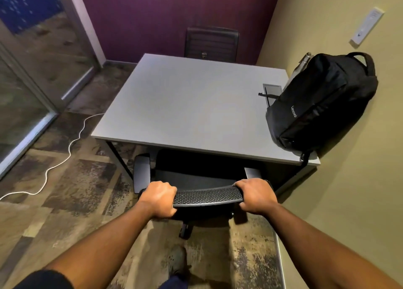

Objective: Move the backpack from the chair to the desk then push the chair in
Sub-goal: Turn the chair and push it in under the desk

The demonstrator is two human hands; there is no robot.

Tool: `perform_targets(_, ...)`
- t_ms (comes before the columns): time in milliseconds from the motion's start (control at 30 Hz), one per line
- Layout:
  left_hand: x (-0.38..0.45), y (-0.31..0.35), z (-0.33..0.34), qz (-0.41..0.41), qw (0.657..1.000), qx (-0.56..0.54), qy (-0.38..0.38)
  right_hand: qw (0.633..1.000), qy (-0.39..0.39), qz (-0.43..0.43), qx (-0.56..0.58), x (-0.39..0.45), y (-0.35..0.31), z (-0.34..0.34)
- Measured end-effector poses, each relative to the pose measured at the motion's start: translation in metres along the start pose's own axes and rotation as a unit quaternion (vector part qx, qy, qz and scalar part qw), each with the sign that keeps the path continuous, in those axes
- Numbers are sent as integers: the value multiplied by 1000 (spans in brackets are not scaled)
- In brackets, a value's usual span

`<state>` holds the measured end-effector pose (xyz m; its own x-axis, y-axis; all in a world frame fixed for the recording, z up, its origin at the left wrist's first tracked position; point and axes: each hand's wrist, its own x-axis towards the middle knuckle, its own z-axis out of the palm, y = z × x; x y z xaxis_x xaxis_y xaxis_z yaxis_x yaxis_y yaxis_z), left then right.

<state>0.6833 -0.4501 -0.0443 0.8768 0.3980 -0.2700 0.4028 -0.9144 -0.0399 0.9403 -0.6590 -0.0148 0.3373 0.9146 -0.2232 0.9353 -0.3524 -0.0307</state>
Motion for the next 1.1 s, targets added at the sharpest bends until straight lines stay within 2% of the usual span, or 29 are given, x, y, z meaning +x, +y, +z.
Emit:
perform_targets(300, 44, -20, -14, 35, 999, -17, -6, 1000, 14, 19, 4, 35, 18, -3)
perform_targets(800, 110, -96, -40, 116, 992, -21, -35, 995, 25, 86, 30, 92, -1, -12)
perform_targets(967, 112, -121, -40, 127, 991, 6, -33, 993, 40, 105, 32, 94, -27, -8)
perform_targets(1100, 107, -143, -40, 104, 994, 7, -40, 993, 55, 104, 29, 101, -49, -6)
